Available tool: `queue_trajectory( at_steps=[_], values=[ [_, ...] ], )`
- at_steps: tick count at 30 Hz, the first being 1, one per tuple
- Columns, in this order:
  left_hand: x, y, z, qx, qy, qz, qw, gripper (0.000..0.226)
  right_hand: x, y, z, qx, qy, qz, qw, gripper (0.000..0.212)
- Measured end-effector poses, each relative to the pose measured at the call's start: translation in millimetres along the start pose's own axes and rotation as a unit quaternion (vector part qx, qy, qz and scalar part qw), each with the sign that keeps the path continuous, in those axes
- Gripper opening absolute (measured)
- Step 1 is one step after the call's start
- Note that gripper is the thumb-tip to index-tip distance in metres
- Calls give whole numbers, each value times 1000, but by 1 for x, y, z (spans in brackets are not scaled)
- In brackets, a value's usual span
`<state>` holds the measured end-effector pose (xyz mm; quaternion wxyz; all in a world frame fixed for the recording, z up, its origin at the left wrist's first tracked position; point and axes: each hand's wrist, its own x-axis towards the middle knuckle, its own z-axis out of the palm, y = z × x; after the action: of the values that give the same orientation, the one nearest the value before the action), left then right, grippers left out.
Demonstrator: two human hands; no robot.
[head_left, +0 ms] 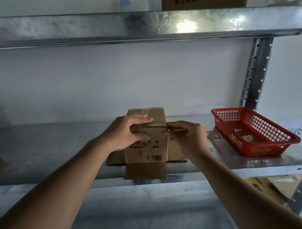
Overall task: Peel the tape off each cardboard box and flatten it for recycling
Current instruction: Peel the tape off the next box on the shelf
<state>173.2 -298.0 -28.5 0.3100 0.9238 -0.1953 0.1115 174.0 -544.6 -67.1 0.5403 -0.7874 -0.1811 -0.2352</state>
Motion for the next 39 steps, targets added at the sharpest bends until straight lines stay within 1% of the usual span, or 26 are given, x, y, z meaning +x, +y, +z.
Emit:
queue_trajectory(
  at_steps=[2, 6, 8, 11, 13, 16, 18, 20, 22, 23, 26, 27, 29, 30, 35, 37, 39],
  values=[
    [1, 0, 0, -2, -3, -3, 1000, 72, -1, 1, 2, 16, 0, 16, 1000, 20],
    [0, 2, 0, -8, -1, -6, 1000, 70, -13, 5, 8, -40, 46, -46, 997, 5],
    [-1, 4, 0, -11, 3, -7, 1000, 68, -17, 8, 11, -60, 55, -66, 995, 7],
    [-1, 6, -1, -13, -1, -12, 1000, 68, -14, 7, 9, -79, 45, -92, 992, 10],
    [0, 8, -2, -10, -5, -15, 1000, 69, -11, 2, 4, -107, 23, -118, 987, 10],
    [0, 7, -1, -5, -5, -8, 1000, 72, -5, -3, -6, -179, -16, -181, 967, 10],
    [0, 6, 0, -6, -6, -3, 1000, 73, -3, -3, -18, -214, -33, -167, 962, 6],
    [0, 5, 1, -1, -4, -2, 1000, 74, -3, 1, -33, -229, -24, -128, 965, 4],
    [0, 6, 2, 2, 1, 2, 1000, 72, -6, 1, -43, -215, -21, -92, 972, 4],
    [0, 7, 3, 3, 2, 4, 1000, 71, -7, -2, -44, -200, -31, -87, 975, 5],
    [-1, 11, 3, 5, 7, 2, 1000, 68, -9, -14, -31, -171, -59, -105, 978, 22],
    [-1, 12, 3, 7, 9, 1, 1000, 68, -8, -18, -25, -175, -54, -118, 976, 21],
    [-3, 15, 3, 12, 10, -3, 1000, 68, -6, -22, -17, -200, -34, -143, 969, 10],
    [-3, 16, 3, 11, 10, -4, 1000, 68, -5, -23, -15, -213, -25, -149, 965, 10],
    [-3, 18, 3, 8, 8, -13, 1000, 69, -9, -19, -8, -296, -28, -157, 942, 25],
    [-3, 17, 4, 2, 10, -13, 1000, 69, -11, -18, -9, -302, -31, -175, 937, 23],
    [-2, 15, 4, 5, 7, -9, 1000, 69, -8, -20, -13, -312, -51, -193, 929, 20]
  ],
)
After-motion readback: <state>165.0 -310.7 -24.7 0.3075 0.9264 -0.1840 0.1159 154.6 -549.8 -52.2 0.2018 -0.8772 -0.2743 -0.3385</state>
